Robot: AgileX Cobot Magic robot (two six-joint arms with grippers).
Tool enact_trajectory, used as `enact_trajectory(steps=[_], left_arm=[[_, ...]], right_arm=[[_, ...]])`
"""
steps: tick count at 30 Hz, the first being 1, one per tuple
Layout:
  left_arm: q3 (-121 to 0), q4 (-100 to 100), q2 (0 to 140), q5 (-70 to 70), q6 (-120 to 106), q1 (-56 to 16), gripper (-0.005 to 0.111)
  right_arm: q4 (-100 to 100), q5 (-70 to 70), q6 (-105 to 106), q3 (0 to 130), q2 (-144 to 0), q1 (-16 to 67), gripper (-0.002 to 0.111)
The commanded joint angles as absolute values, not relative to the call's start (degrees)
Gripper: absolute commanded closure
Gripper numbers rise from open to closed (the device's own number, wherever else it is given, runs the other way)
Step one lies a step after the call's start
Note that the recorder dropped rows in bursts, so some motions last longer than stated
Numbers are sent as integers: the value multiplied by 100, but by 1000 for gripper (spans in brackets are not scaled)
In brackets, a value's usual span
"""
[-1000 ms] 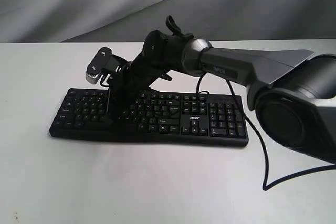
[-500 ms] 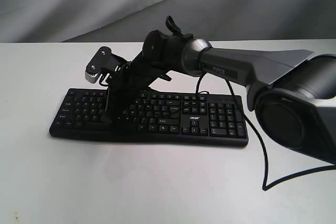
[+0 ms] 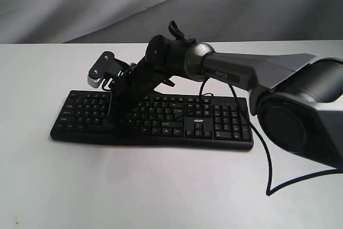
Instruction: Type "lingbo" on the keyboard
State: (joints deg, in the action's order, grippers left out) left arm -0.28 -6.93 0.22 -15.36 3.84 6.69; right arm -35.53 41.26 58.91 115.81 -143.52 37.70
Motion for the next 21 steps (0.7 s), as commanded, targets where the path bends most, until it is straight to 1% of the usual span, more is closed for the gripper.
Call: enact_trajectory(steps=[1,11,21], left_arm=[[0,-671,0,-1504,396,642,106],[0,-671,0,-1504,396,642,106],[0,-671,0,-1504,396,642,106]], right_arm=[[-3357,4132,5898,11605,-14162,3780,108],[-3296,4656,5751,11591,-14040,3793,108],[-3296,4673,5732,11499,-14040,3807,108]])
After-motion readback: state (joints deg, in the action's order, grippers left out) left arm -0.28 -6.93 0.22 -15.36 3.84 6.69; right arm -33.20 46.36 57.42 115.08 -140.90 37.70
